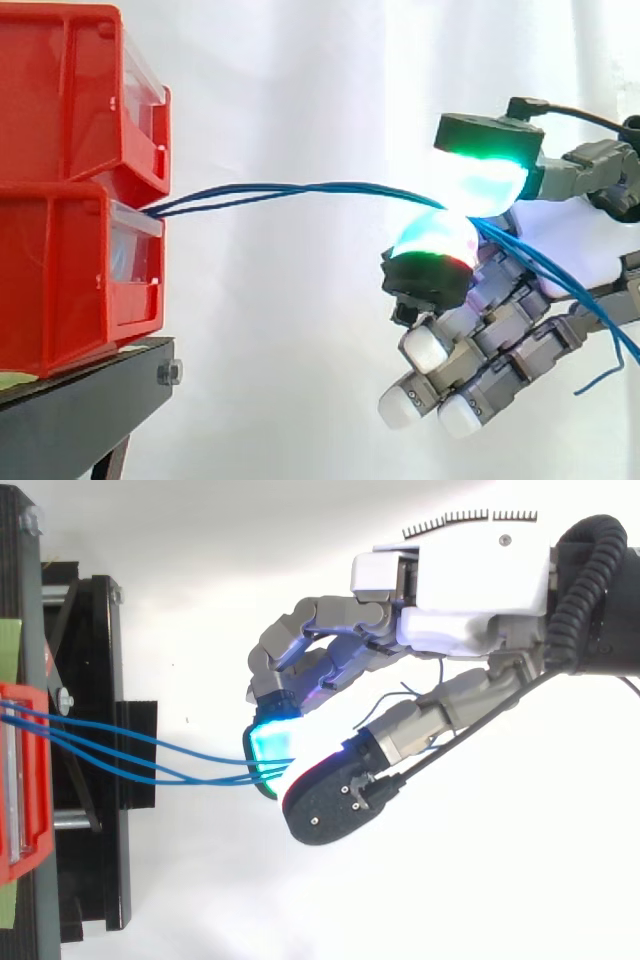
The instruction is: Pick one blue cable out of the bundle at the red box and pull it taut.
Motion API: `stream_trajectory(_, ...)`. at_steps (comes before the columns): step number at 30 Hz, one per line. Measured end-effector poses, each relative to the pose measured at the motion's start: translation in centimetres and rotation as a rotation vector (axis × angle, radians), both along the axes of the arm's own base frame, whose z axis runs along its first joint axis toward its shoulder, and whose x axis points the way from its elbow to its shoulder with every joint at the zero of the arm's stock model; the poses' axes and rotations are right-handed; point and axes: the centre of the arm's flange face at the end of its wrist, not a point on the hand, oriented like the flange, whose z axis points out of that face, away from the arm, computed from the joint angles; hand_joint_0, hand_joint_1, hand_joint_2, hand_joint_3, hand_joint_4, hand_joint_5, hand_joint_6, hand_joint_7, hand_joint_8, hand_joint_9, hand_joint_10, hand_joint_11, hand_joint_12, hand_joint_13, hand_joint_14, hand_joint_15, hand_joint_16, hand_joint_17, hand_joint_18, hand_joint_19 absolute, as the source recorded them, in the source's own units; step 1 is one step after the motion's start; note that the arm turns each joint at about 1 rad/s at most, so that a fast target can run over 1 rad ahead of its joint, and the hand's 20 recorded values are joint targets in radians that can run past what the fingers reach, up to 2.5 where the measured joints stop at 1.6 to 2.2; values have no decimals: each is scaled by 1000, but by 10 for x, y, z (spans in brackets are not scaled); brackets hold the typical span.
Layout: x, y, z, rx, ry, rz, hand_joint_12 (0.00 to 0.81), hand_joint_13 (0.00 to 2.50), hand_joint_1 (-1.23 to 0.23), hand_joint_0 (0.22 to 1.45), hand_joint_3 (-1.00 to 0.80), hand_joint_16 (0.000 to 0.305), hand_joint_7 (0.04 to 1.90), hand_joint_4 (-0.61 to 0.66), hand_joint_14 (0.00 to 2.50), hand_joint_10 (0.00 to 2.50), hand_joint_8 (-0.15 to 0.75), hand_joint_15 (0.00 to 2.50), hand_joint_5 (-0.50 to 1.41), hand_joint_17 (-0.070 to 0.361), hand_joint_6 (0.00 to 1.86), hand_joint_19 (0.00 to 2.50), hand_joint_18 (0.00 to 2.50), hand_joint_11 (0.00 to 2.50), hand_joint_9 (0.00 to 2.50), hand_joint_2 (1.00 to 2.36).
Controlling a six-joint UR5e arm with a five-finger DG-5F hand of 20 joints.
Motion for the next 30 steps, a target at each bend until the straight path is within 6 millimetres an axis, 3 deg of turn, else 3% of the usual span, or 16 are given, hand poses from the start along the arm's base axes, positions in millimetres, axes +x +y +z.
stream_trajectory(5,0,0,0,3,1,-1,345,376,-848,868,-432,51,1335,-202,5,14,268,139,-194,115,950,246,397,518,690,1005)
stream_trajectory(7,0,0,0,3,1,-1,333,352,-880,872,-490,49,1258,-269,5,10,240,119,-202,111,938,211,387,498,658,1001)
stream_trajectory(11,0,0,0,3,-1,-1,329,351,-900,849,-500,49,1122,-266,4,10,224,104,-205,110,935,154,413,501,637,1000)
stream_trajectory(13,0,0,1,3,-1,-1,330,354,-930,776,-500,49,1025,-246,4,12,224,91,-205,111,929,116,449,505,626,1000)
stream_trajectory(17,0,0,1,3,-1,-1,335,339,-943,623,-500,50,1019,-191,5,13,228,118,-202,112,916,155,416,524,626,1000)
stream_trajectory(25,0,0,1,3,0,0,371,347,-775,474,-500,56,970,-115,5,9,276,132,-181,127,900,192,414,521,661,1000)
stream_trajectory(30,0,1,1,3,-1,1,351,338,-687,537,-500,52,1047,-111,5,10,270,135,-172,118,889,215,380,514,668,1000)
